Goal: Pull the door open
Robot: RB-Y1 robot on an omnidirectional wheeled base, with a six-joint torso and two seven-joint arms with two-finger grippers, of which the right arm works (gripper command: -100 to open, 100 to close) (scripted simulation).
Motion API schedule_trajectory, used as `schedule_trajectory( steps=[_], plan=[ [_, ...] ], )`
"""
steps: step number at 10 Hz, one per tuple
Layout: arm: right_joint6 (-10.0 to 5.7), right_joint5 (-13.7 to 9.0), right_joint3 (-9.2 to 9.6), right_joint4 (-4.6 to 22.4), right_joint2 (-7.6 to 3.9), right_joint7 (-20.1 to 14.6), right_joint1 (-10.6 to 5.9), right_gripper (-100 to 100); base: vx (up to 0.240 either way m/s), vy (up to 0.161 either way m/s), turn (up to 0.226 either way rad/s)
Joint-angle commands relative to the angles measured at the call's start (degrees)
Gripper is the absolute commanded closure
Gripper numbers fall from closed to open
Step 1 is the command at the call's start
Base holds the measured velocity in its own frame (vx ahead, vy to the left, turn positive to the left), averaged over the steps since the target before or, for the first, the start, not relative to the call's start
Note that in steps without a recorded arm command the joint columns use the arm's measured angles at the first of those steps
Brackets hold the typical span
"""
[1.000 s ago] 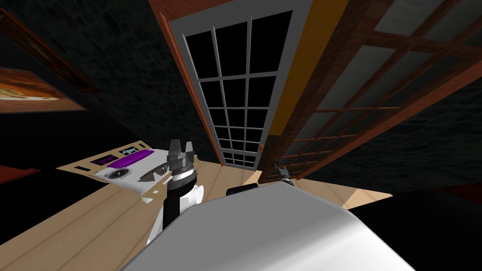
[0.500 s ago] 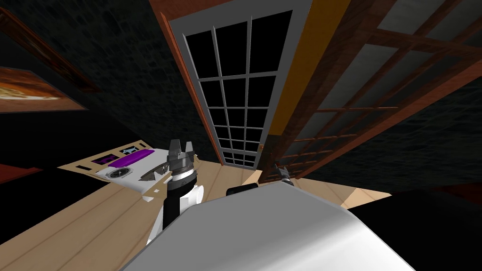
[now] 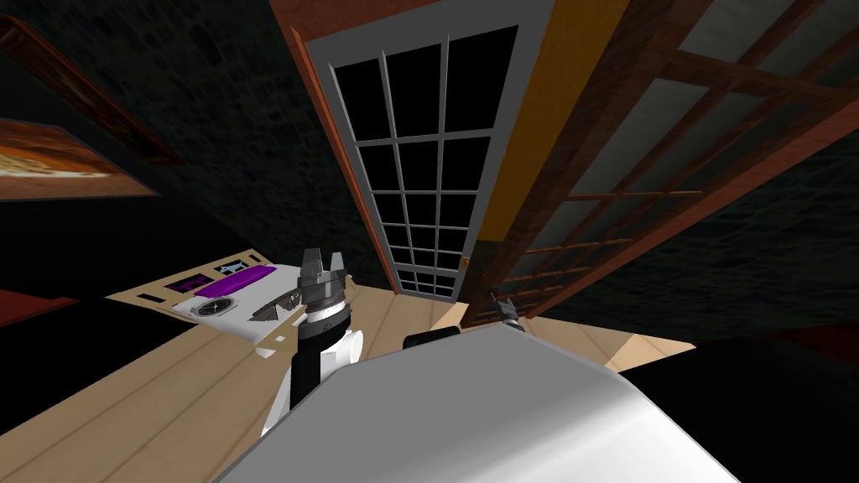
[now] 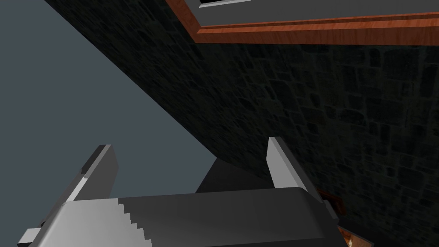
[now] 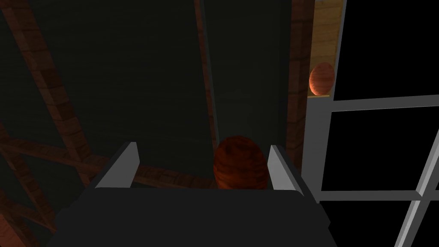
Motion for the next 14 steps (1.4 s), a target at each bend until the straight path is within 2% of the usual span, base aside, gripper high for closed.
schedule_trajectory(
  steps=[1, 5, 6, 11, 12, 14],
  plan=[
    [1.52, -0.76, -1.69, 0.08, -1.38, 0.11, 0.57, 100, -0.006, 0.01, 0.012],
    [1.52, -0.76, -1.69, 0.08, -1.38, 0.11, 0.57, 100, 0.001, -0.005, -0.005],
    [-0.48, -0.55, 0.23, 1.35, -0.08, -1.08, -1.22, 100, -0.041, 0.038, 0.083],
    [-0.6, -2.2, 1.86, 1.63, -0.52, -7.36, -1.95, 100, -0.066, -0.014, 0.049],
    [-0.6, -2.2, 1.86, 1.63, -0.52, -7.36, -1.95, 100, -0.05, -0.009, 0.016],
    [-0.65, -2.84, 2.5, 1.74, -0.69, -9.87, -2.24, 100, -0.041, -0.006, 0.032]
  ],
)
